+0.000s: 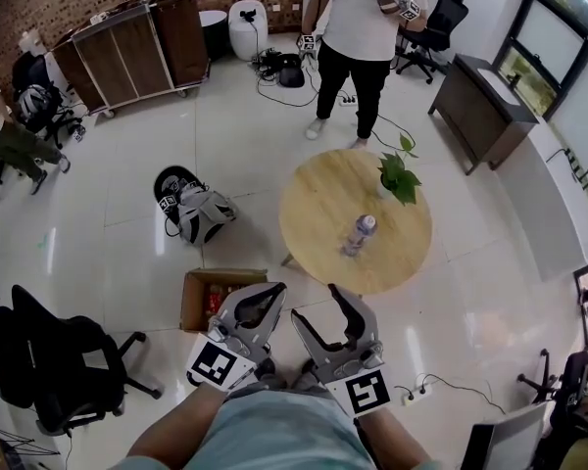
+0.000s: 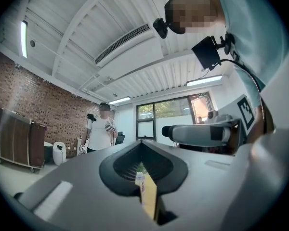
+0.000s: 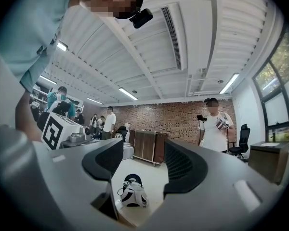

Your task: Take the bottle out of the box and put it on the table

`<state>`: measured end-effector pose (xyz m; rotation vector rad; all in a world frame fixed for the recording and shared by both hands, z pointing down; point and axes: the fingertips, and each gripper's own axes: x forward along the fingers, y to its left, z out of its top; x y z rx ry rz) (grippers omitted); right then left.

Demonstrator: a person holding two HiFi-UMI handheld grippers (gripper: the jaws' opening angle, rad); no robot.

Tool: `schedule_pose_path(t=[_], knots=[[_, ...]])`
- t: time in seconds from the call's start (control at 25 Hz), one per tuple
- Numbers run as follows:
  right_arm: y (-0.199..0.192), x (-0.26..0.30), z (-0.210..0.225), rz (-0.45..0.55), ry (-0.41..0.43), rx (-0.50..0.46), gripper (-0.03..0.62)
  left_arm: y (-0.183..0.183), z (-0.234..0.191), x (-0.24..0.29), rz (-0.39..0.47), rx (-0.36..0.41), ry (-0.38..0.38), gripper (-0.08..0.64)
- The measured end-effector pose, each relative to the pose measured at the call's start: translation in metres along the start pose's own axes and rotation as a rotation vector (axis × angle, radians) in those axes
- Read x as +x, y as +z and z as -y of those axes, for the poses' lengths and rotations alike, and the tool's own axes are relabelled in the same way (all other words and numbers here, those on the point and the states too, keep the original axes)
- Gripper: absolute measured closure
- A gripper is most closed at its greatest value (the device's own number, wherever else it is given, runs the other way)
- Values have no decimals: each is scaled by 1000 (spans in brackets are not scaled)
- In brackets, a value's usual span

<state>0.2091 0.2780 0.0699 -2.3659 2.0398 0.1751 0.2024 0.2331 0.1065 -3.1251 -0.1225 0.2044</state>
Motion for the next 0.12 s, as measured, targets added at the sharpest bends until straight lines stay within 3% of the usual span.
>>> schedule_pose_path(t=[0.12], knots=[[0, -1, 1, 4, -2, 6, 334, 2, 3, 2, 1, 5, -5, 549]])
